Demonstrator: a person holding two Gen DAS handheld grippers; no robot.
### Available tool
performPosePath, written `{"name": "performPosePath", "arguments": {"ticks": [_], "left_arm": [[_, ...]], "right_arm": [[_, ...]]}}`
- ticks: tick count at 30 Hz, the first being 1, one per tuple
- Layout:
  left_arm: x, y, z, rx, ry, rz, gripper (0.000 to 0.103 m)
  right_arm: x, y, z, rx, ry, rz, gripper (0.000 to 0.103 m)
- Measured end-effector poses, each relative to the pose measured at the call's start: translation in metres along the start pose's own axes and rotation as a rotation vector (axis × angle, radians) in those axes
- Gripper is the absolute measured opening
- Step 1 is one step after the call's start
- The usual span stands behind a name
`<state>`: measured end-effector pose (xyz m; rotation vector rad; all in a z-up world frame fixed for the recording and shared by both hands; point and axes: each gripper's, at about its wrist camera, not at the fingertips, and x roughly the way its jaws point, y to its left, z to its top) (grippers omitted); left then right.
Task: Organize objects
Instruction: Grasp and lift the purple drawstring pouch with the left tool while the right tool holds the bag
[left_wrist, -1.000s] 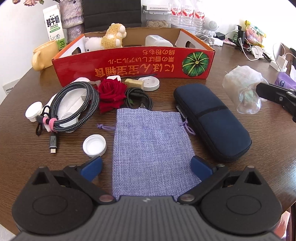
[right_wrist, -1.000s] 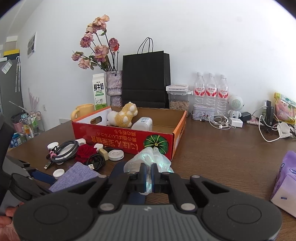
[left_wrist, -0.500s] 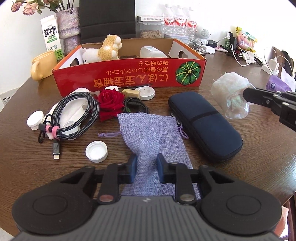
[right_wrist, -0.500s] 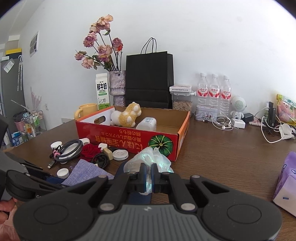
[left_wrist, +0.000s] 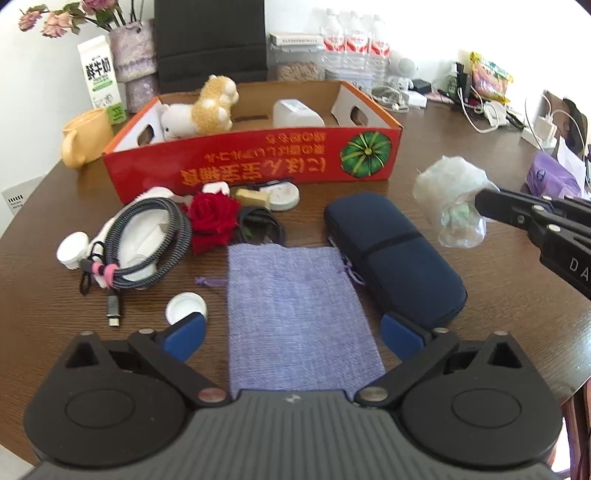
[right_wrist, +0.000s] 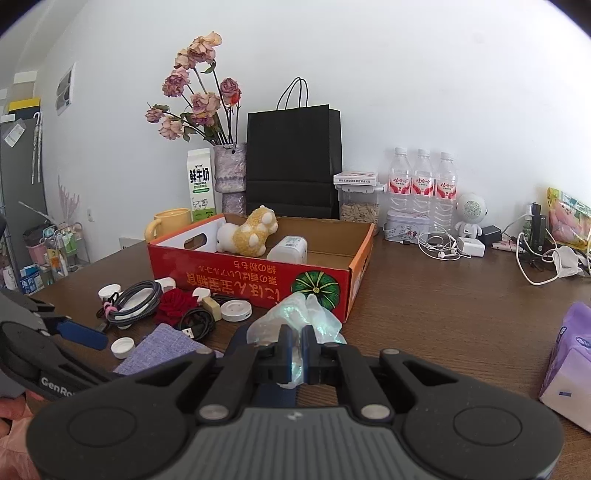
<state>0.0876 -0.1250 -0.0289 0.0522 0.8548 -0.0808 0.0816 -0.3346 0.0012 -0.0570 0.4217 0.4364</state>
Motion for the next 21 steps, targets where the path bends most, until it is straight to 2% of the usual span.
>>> {"name": "performPosePath", "arguments": {"ticks": [5, 7, 12, 13, 15, 17, 18, 19, 20, 21], "left_arm": [[0.023, -0.009, -0.006, 0.011, 0.091, 0.006, 0.103], [0.024, -0.008, -0.01, -0.005, 0.058, 0.003, 0.103], [0.022, -0.005, -0.013, 0.003, 0.044, -0.005, 0.103], [0.022, -0.005, -0.013, 0.007, 0.039, -0.009, 0.1], [0.017, -0.003, -0.012, 0.015, 0.02, -0.016, 0.083], [0.013, -0.001, -0.01, 0.015, 0.008, -0.022, 0.053], [0.011, 0.001, -0.01, 0.015, 0.002, -0.026, 0.044], [0.01, 0.003, -0.01, 0.009, -0.003, -0.035, 0.029], [0.009, 0.006, -0.011, 0.002, -0.005, -0.043, 0.018], [0.008, 0.008, -0.011, -0.003, -0.008, -0.05, 0.014]], "right_arm": [[-0.001, -0.001, 0.0, 0.006, -0.004, 0.003, 0.005], [-0.001, -0.001, 0.0, 0.006, -0.005, 0.004, 0.005], [-0.002, 0.0, 0.0, 0.008, -0.007, 0.01, 0.005], [-0.002, 0.0, 0.0, 0.009, -0.007, 0.01, 0.005], [-0.002, 0.0, 0.0, 0.009, -0.006, 0.012, 0.005], [-0.001, 0.002, 0.0, 0.008, -0.005, 0.012, 0.005], [-0.001, 0.003, 0.0, 0.008, -0.005, 0.013, 0.005], [-0.001, 0.004, 0.001, 0.007, -0.005, 0.014, 0.005], [-0.001, 0.005, 0.001, 0.007, -0.006, 0.017, 0.005], [-0.001, 0.006, 0.001, 0.007, -0.007, 0.019, 0.005]]}}
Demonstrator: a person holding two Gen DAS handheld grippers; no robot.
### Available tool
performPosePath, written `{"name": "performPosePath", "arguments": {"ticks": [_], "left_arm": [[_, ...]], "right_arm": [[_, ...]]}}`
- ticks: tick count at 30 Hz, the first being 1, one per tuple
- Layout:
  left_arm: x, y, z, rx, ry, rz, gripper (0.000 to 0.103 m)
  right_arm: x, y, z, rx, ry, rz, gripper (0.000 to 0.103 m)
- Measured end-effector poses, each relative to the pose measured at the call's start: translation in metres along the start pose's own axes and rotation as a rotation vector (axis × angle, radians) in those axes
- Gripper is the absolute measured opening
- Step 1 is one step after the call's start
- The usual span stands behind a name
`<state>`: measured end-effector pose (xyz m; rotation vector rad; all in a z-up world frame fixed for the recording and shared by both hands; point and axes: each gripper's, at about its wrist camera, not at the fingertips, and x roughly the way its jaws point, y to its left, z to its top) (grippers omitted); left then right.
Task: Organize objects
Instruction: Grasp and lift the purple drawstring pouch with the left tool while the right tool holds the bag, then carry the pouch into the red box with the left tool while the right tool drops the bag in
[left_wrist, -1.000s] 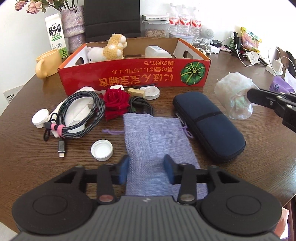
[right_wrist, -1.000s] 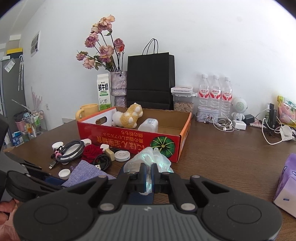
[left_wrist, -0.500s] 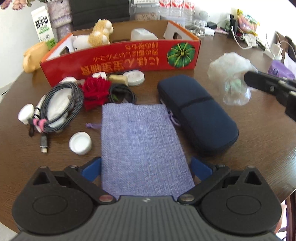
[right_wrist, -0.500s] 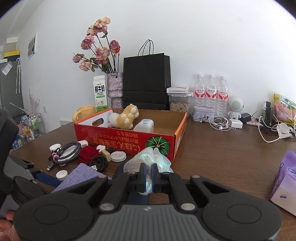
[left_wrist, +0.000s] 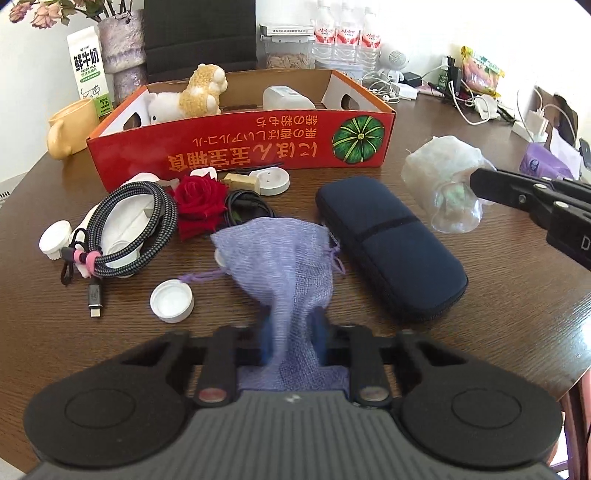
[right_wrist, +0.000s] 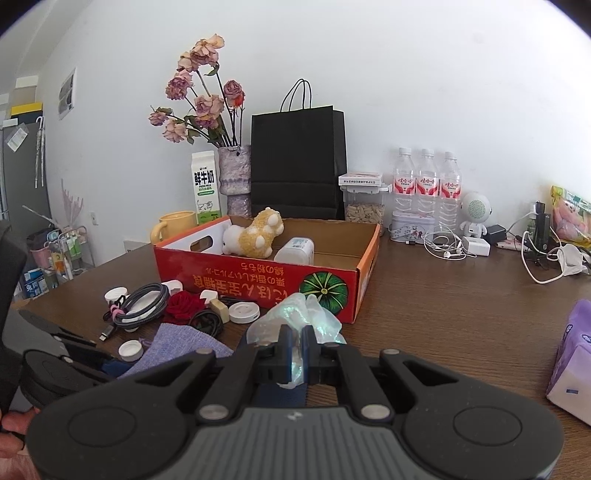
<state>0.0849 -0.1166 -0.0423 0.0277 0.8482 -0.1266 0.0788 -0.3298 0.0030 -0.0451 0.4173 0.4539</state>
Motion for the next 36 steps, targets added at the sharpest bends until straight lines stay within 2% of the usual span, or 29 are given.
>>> {"name": "performPosePath", "arguments": {"ticks": [4, 18, 27, 36], "left_arm": [[-0.004, 0.004, -0.003, 0.01, -0.022, 0.013, 0.011], [-0.034, 0.025, 0.009, -0.02, -0.131, 0.026, 0.011], [-0.046, 0.043, 0.043, -0.037, -0.205, 0.031, 0.011], [-0.029, 0.069, 0.093, -0.055, -0.239, 0.037, 0.011]], "right_arm": [[0.002, 0.004, 0.002, -0.003, 0.0, 0.004, 0.005], [0.006, 0.02, 0.016, -0.026, -0.018, 0.022, 0.005], [0.021, 0.037, 0.042, -0.042, -0.054, 0.045, 0.005], [0.061, 0.041, 0.074, -0.04, -0.071, 0.048, 0.005]]}}
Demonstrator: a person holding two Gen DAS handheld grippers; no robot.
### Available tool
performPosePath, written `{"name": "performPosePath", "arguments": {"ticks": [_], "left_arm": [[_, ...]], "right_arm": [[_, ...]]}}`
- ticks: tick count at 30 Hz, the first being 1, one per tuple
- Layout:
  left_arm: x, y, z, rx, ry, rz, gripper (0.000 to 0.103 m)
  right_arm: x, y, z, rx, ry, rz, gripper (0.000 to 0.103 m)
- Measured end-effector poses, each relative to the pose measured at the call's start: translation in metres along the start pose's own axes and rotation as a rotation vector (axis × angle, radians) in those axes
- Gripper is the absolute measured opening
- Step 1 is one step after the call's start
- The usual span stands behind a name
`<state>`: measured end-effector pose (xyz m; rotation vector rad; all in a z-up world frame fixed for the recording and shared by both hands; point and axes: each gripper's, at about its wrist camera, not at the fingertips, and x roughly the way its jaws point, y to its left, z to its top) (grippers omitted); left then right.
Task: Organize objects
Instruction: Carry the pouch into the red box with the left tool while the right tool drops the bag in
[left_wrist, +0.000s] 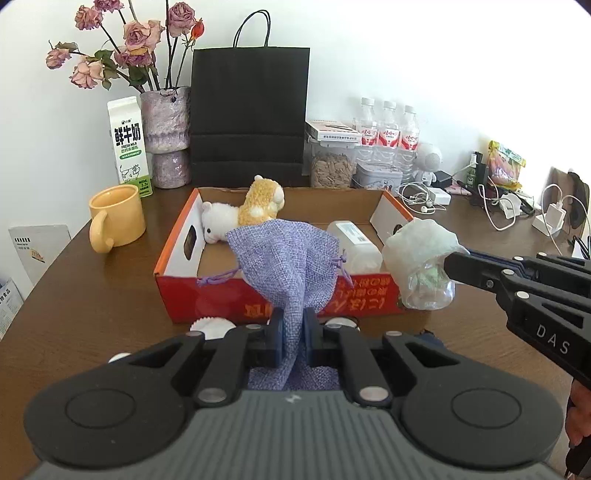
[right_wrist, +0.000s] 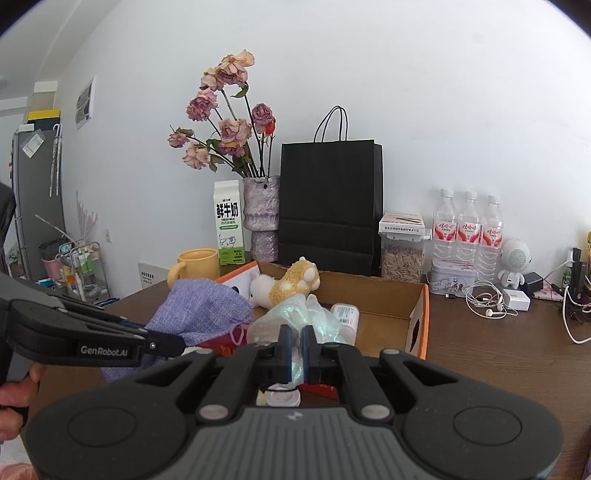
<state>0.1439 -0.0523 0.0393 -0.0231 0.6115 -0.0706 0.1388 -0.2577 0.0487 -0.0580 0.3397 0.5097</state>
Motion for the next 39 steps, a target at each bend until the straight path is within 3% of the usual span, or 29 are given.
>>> {"name": "performPosePath", "arguments": {"ticks": [17, 33, 36, 39], "left_arm": [[0.1, 0.025, 0.068, -0.056, -0.024, -0.015, 0.011], [0.168, 0.044, 0.069, -0.091, 0.016, -0.012, 0.012], [0.172, 0.045, 0.068, -0.081, 0.024, 0.001, 0.019], [0.173, 0.047, 0.067, -0.088, 0.031, 0.012, 0.037]], "right_arm": [[0.113, -0.022, 0.049, -0.01, -0.023, -0.047, 0.005], [0.176, -0.07, 0.031, 0.022, 0.079, -0.144, 0.005], [0.18, -0.071, 0.028, 0.023, 0.1, -0.155, 0.011], [0.18, -0.07, 0.026, 0.025, 0.109, -0.154, 0.014]]}}
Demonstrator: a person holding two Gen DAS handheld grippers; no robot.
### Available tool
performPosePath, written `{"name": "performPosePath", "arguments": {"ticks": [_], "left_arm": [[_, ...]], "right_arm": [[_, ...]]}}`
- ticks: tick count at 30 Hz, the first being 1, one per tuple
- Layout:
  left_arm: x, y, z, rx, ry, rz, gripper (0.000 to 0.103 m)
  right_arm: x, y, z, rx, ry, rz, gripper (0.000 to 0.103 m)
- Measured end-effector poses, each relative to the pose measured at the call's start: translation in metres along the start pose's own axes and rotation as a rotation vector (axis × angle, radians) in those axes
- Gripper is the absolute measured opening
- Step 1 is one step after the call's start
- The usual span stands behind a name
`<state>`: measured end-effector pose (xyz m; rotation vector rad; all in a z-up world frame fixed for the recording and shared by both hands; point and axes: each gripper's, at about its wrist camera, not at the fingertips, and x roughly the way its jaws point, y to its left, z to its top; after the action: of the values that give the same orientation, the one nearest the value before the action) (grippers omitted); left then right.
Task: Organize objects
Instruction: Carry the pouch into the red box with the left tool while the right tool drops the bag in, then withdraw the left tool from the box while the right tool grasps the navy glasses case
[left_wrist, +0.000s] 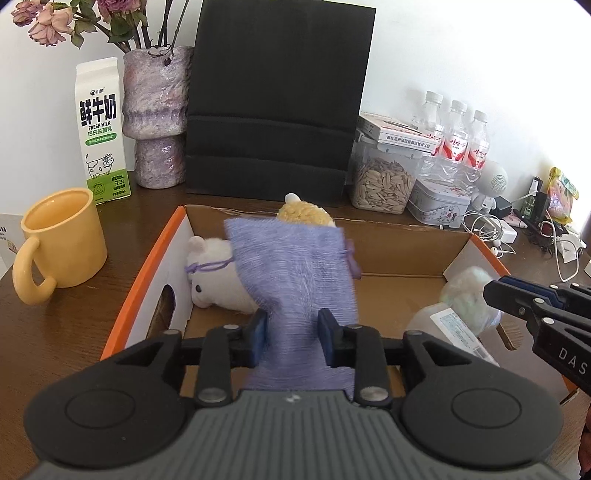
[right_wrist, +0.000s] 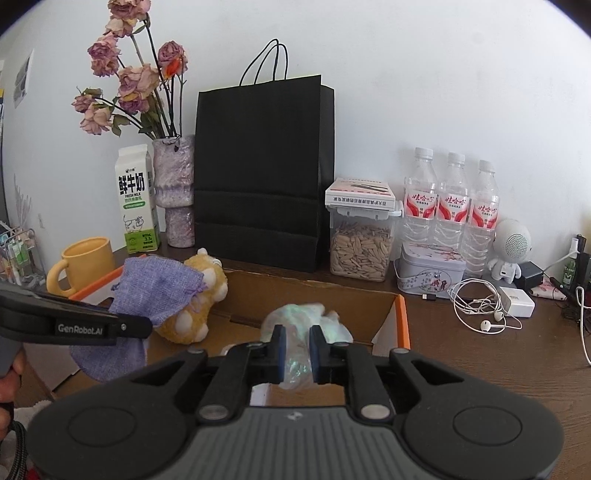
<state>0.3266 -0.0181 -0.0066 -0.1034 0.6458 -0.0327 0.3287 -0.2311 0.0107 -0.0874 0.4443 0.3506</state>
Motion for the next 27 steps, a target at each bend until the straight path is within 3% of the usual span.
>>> {"name": "performPosePath", "arguments": {"ticks": [3, 4, 5, 7, 8, 12, 27], "left_arm": [[-0.002, -0.001, 0.0, -0.002, -0.012, 0.01, 0.075], [-0.004, -0.002, 0.001, 0.0, -0.022, 0.019, 0.095], [-0.005, -0.002, 0.001, 0.001, -0.037, 0.029, 0.103], [-0.008, -0.002, 0.001, 0.002, -0.055, 0.051, 0.103], [-0.008, -0.002, 0.002, 0.0, -0.051, 0.05, 0.103], [-0.008, -0.002, 0.003, -0.005, -0.045, 0.047, 0.103], [-0.028, -0.004, 0.0, -0.004, -0.066, 0.063, 0.103]], "right_arm": [[-0.001, 0.001, 0.0, 0.004, 0.002, 0.006, 0.035], [-0.002, 0.001, 0.0, 0.003, 0.003, 0.007, 0.053], [-0.002, 0.002, 0.0, 0.002, 0.003, 0.006, 0.073], [-0.002, 0.003, 0.0, -0.003, -0.003, 0.001, 0.092], [-0.002, 0.003, 0.0, 0.0, -0.003, 0.004, 0.095], [-0.001, 0.002, 0.0, 0.02, 0.006, 0.014, 0.102], [-0.019, 0.011, 0.002, 0.003, -0.02, 0.017, 0.103]]}}
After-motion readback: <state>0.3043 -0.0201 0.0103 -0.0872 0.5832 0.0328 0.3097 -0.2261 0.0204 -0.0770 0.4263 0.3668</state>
